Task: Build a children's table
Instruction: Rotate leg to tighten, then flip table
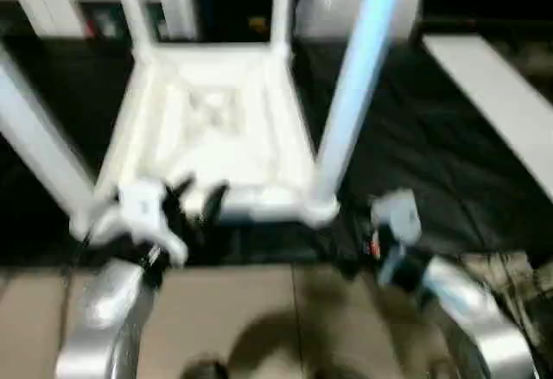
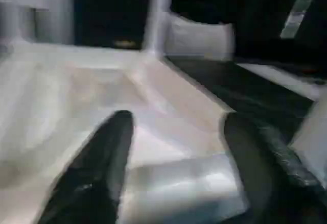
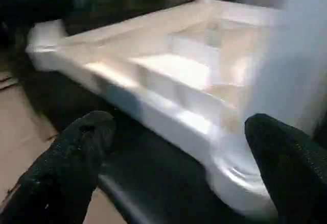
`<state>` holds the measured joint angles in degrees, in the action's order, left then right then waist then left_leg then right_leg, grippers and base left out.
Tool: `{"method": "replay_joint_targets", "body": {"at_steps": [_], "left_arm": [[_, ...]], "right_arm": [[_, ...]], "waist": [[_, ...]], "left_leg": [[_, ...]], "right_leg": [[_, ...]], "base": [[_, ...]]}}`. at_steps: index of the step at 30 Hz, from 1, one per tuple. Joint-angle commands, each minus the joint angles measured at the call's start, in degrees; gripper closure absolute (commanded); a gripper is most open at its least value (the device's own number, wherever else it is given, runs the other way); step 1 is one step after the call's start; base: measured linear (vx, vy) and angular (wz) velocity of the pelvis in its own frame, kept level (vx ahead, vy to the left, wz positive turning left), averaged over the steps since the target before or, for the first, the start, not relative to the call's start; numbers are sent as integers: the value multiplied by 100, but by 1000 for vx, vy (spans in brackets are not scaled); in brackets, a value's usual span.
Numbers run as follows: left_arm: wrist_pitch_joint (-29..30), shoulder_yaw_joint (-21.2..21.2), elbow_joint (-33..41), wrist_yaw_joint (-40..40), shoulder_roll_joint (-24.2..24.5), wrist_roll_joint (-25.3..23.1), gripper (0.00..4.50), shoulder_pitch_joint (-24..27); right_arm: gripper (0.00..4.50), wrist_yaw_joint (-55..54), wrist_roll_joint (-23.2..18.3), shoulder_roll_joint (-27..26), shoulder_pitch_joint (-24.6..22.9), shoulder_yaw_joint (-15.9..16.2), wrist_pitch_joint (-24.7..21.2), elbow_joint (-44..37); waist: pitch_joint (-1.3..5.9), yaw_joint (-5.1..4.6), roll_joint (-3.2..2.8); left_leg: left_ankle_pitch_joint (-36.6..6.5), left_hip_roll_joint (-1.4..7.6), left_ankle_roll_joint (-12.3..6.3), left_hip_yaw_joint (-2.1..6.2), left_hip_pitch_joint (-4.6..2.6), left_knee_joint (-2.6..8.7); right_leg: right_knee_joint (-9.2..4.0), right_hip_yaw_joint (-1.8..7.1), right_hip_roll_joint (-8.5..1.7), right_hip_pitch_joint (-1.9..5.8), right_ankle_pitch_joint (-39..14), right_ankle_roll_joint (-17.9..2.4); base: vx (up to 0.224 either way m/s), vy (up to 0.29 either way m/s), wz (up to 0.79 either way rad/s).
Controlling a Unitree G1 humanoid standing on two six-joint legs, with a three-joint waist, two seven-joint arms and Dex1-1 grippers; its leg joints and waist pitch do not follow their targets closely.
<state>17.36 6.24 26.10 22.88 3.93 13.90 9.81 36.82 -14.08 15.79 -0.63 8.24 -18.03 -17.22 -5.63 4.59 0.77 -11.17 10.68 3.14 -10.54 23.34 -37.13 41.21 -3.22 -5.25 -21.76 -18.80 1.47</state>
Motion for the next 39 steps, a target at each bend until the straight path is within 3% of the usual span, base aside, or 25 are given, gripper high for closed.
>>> {"method": "replay_joint_targets", "body": {"at_steps": [1, 2, 3, 4, 5, 7, 8, 10, 11, 12, 15, 17, 20, 21, 22, 23, 24, 25, 26, 28, 32, 35, 39], "left_arm": [[40, -181, 101, 61, 114, -39, 119, 220], [53, -221, 167, 77, 151, -67, 104, 389], [42, -208, 267, 39, 141, -89, 104, 496], [20, -183, 305, 5, 131, -107, 89, 529], [15, -165, 329, -21, 135, -123, 88, 554], [-53, -107, 403, -65, 181, -203, 83, 657], [-155, -17, 497, -183, 157, -246, 72, 795], [-198, 15, 535, -238, 124, -247, 46, 848], [-414, 60, 614, -334, -12, -261, 42, 1050], [-414, 60, 614, -334, -12, -261, 41, 1050], [-880, 49, 681, -517, -221, -267, 11, 1543], [-1287, 116, 645, -633, -434, -279, 3, 1902], [-1690, 167, 603, -767, -604, -353, 3, 2190], [-1767, 182, 594, -812, -639, -385, 3, 2235], [-1847, 214, 571, -872, -679, -409, 3, 2247], [-1891, 250, 527, -923, -667, -431, 3, 2202], [-1871, 246, 498, -894, -633, -391, 3, 2170], [-1922, 257, 363, -835, -527, -393, 3, 2070], [-1953, 277, 226, -778, -438, -379, 3, 1973], [-1957, 319, 47, -722, -338, -350, 3, 1843], [-1961, 749, -829, -894, 137, -435, 3, 1088], [-1970, 862, -1030, -984, 282, -484, 3, 890], [-1921, 937, -1385, -789, 643, -326, 21, 403]], "right_arm": [[0, 194, -172, 0, -8, 10, 11, 3], [0, 284, -252, -2, 45, 19, 9, 26], [0, 396, -380, -17, 127, -8, 7, 52], [0, 458, -458, -40, 184, -27, 12, 90], [0, 478, -511, -64, 230, -40, 6, 125], [0, 353, -442, -130, 375, -54, 46, 269], [0, 121, -216, -192, 594, -72, 142, 513], [0, 31, -141, -203, 682, -79, 179, 614], [0, -148, -89, -320, 966, -191, 311, 978], [0, -148, -89, -320, 966, -191, 311, 978], [0, -509, 93, -429, 1331, -363, 588, 1537], [0, -624, 150, -455, 1454, -411, 693, 1718], [0, -597, 171, -466, 1439, -362, 757, 1694], [0, -585, 170, -474, 1426, -350, 766, 1686], [0, -535, 158, -488, 1384, -307, 772, 1660], [0, -479, 171, -493, 1328, -233, 807, 1650], [0, -459, 182, -489, 1301, -197, 838, 1654], [0, -433, 185, -494, 1282, -152, 866, 1681], [0, -418, 191, -499, 1274, -117, 879, 1708], [0, -397, 225, -495, 1259, -61, 888, 1734], [0, -160, 278, -514, 1141, 332, 793, 1642], [0, -113, 264, -539, 1136, 426, 753, 1597], [0, -58, 243, -534, 1163, 568, 521, 1648]], "waist": [[114, -27, 4], [123, 3, -48], [223, 11, -118], [225, -80, -145], [300, -106, -268], [321, -159, -306], [326, -186, -243], [307, -221, -233], [278, -227, -188], [257, -249, -198], [219, -263, -177], [209, -256, -147], [213, -217, -147], [211, -220, -103], [215, -200, -101], [218, -192, -66], [217, -183, -90], [216, -187, -33], [212, -166, -57], [222, -164, -42], [258, -145, -35], [270, -148, -30], [257, -120, -39]], "left_leg": [[-283, -162, -131, 612, 44, -253], [-719, 54, 178, 607, -70, 267], [-903, 136, 227, 574, -230, 438], [-1549, 269, 143, 565, -297, 652], [-1364, 269, -9, 553, -243, 708], [-966, 270, -126, 549, -165, 718], [-754, 253, -194, 511, -143, 701], [-733, 219, -238, 458, -124, 699], [-816, 219, -290, 427, -128, 704], [-954, 221, -323, 421, -105, 729], [-1320, 241, -237, 393, -129, 752], [-1395, 261, -181, 371, -142, 760], [-1294, 284, -181, 329, -159, 756], [-1240, 281, -200, 322, -155, 756], [-1154, 281, -231, 320, -148, 755], [-1086, 285, -257, 312, -156, 752], [-1022, 283, -262, 315, -162, 750], [-1001, 280, -273, 304, -163, 748], [-966, 261, -282, 309, -170, 750], [-984, 259, -264, 299, -187, 751], [-891, 244, -200, 292, -214, 752], [-927, 260, -174, 305, -210, 763], [-1082, 254, -106, 300, -232, 783]], "right_leg": [[-1449, 743, -900, 130, -5116, -319], [-1222, 450, -567, 146, -3992, -510], [-1069, 376, -318, 85, -2888, -663], [-880, 333, -118, 70, -1244, -991], [-825, 331, -173, 194, -141, -1245], [-823, 294, -187, 265, 837, -1348], [-833, 288, -194, 287, 1233, -1351], [-856, 309, -237, 306, 1284, -1422], [-893, 328, -255, 294, 1146, -1428], [-911, 331, -279, 306, 866, -1450], [-984, 360, -288, 260, 47, -1392], [-1007, 373, -277, 238, -122, -1326], [-1012, 386, -259, 218, 79, -1200], [-1014, 383, -250, 221, 154, -1171], [-990, 388, -256, 227, 262, -1132], [-991, 386, -256, 223, 349, -1112], [-975, 385, -251, 219, 438, -1104], [-980, 383, -245, 220, 464, -1090], [-975, 383, -240, 210, 451, -1049], [-978, 386, -238, 205, 441, -1027], [-941, 389, -224, 219, 792, -1019], [-917, 380, -225, 227, 911, -1084], [-925, 387, -228, 208, 692, -1152]], "base": [[44, 30, -18], [44, 30, -18], [0, 0, 0], [-28, 9, 21], [-28, 9, 21], [0, 0, 0], [0, 0, 0], [0, 0, 0], [0, 0, 0], [0, 0, 0], [0, 0, 0], [0, 0, 0], [0, 0, 0], [0, 0, 0], [0, 0, 0], [0, 0, 0], [0, 0, 0], [0, 0, 0], [0, 0, 0], [0, 0, 0], [0, 0, 0], [0, 0, 0], [0, 0, 0]]}}
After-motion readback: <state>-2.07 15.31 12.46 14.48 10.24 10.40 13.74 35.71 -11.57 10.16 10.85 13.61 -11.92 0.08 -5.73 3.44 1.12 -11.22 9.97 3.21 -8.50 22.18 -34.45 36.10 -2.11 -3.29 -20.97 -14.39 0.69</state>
